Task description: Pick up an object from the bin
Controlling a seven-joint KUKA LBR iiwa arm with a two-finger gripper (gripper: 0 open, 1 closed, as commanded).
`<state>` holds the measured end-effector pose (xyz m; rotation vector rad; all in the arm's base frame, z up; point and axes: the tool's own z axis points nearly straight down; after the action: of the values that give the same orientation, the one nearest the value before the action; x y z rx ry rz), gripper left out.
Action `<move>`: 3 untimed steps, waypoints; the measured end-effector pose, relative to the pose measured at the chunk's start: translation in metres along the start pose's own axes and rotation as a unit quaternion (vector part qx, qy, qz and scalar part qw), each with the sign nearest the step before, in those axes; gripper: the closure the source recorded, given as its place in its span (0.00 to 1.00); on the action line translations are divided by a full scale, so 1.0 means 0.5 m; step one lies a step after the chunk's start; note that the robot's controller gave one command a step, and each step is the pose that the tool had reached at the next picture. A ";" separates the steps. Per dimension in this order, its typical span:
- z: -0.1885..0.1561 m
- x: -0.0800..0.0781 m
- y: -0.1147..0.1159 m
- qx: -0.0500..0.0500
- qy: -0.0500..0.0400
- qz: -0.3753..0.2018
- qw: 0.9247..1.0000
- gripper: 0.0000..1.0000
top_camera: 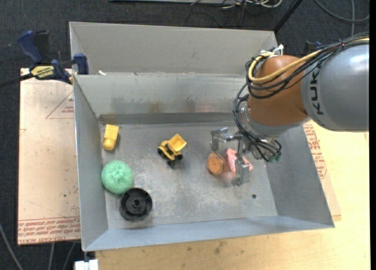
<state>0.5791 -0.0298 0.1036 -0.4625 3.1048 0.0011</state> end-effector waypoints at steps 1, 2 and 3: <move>0.067 -0.018 0.013 -0.001 0.000 -0.102 0.995 1.00; 0.067 -0.018 0.013 -0.001 0.000 -0.102 0.995 1.00; 0.067 -0.018 0.013 -0.001 0.000 -0.102 0.995 1.00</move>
Offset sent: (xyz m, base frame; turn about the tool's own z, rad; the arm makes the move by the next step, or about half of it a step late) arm 0.0000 0.0000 0.0000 0.0000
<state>0.5858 -0.0208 0.0700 -0.7777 3.0415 0.0043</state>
